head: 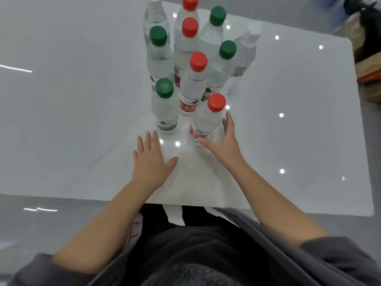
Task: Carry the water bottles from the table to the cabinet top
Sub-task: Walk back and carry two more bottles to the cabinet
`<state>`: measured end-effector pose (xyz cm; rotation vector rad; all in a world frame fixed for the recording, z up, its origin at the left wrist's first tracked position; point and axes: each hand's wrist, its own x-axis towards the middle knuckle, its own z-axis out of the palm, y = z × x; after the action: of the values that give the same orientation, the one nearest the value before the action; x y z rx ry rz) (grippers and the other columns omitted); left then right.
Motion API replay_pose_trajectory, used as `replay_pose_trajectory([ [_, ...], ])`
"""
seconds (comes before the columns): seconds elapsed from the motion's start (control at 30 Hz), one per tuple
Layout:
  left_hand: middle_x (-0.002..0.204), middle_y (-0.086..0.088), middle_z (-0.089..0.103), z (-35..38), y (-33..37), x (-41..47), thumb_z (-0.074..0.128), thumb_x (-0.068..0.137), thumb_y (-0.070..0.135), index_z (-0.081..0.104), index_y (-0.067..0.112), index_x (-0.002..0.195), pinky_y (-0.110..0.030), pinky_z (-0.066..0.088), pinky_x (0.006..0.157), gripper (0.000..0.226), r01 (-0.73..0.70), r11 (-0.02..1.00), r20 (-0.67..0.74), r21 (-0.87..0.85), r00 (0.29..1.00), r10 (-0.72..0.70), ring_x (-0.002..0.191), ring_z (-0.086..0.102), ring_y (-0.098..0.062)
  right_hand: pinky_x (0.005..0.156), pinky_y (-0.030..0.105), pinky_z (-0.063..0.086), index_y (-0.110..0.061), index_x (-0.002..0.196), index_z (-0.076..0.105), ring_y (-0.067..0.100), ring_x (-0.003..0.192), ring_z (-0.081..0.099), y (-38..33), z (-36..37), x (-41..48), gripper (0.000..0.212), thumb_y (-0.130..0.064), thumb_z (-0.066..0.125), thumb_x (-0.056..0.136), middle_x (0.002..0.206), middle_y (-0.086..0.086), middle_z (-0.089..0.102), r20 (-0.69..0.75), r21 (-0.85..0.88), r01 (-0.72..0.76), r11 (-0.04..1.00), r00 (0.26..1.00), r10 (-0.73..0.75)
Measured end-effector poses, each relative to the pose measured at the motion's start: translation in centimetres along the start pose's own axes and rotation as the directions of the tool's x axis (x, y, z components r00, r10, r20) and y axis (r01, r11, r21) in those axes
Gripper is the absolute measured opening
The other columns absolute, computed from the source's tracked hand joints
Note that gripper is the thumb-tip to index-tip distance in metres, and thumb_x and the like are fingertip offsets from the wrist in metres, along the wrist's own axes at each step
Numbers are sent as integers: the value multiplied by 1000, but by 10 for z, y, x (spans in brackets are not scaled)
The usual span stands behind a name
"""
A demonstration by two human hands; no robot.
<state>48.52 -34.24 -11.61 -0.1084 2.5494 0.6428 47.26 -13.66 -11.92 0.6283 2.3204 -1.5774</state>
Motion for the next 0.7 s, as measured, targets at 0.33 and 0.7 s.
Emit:
replay_pose_trajectory([
  [0.33, 159, -5, 17, -39, -30, 50, 68, 85, 35, 7, 11, 153, -38, 19, 119, 95, -229, 964, 52, -138, 970, 238, 147, 13, -24, 91, 26, 54, -27, 125, 51, 1, 102, 65, 3, 58, 14, 67, -21, 86, 69, 109, -19, 65, -328, 250, 2, 968, 941, 83],
  [0.7, 132, 7, 49, -43, -16, 103, 86, 66, 23, 37, 31, 131, -11, 39, 91, 82, -397, 765, -43, -507, 898, 438, 115, 49, -6, 91, 45, 56, -16, 112, 62, 16, 98, 70, 36, 67, -45, 55, -36, 86, 66, 103, -2, 73, -409, 277, -82, 957, 892, 194],
])
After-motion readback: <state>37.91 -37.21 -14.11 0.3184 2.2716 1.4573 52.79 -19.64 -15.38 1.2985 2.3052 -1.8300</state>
